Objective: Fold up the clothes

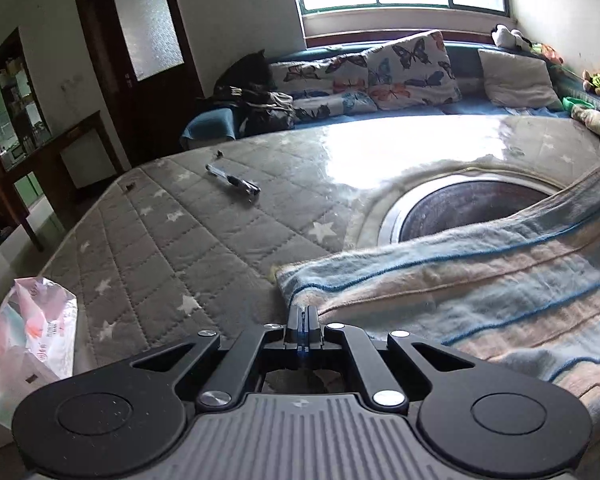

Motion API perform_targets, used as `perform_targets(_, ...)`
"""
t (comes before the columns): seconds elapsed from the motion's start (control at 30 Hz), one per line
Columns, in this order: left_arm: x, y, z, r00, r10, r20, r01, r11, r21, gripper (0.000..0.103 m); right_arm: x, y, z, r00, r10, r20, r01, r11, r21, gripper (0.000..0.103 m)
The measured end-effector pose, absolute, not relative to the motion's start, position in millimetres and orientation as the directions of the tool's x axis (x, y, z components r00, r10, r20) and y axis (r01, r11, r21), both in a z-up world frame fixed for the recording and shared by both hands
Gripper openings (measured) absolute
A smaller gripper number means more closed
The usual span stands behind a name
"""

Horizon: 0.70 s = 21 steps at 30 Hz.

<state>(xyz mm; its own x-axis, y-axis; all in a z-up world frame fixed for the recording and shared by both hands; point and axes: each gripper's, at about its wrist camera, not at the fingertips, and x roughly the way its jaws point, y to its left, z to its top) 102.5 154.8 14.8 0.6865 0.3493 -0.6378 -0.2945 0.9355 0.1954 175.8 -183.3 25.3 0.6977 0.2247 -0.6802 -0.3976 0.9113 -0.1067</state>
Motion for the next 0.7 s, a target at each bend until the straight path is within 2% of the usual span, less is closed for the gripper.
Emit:
perform_targets(0.13, 102, 162, 21, 0.690, 0.333, -0.642, -0.293, 0.940, 0.172, 0.007, 186, -187, 36, 0.696, 0.269, -0.666, -0.407, 0.912, -0.057, 0.013)
perform_targets(0.2, 104, 166, 27, 0.695, 0.331, -0.638, -0.303, 0.940, 0.158, 0.013, 197, -178, 41, 0.702, 0.292, -0.650, -0.428, 0.902, -0.058, 0.027)
perform_targets(0.23, 105, 167, 30, 0.697, 0.334, -0.634, -0.308, 0.938, 0.156, 0.016, 203, -173, 43, 0.703, 0.303, -0.644, -0.440, 0.896, -0.058, 0.029)
perform_targets(0.3, 107, 171, 35, 0.701, 0.338, -0.628, -0.319, 0.936, 0.148, 0.024, 217, -164, 43, 0.689, 0.325, -0.648, -0.458, 0.888, -0.042, 0.029)
perform_targets(0.5, 125, 182, 36, 0.691, 0.310, -0.653, -0.311, 0.943, 0.119, 0.037, 262, -133, 16, 0.595, 0.358, -0.720, -0.537, 0.843, -0.025, 0.029)
perform_targets(0.63, 134, 188, 29, 0.677, 0.279, -0.681, -0.301, 0.949, 0.090, 0.038, 271, -121, 1, 0.557, 0.380, -0.739, -0.569, 0.823, -0.005, 0.030)
perform_targets(0.67, 135, 189, 28, 0.674, 0.272, -0.687, -0.300, 0.950, 0.082, 0.038, 270, -118, 0, 0.553, 0.382, -0.740, -0.574, 0.819, -0.007, 0.028)
perform_targets(0.7, 136, 189, 27, 0.674, 0.264, -0.690, -0.297, 0.952, 0.074, 0.038, 268, -116, 0, 0.550, 0.386, -0.741, -0.583, 0.812, -0.009, 0.013)
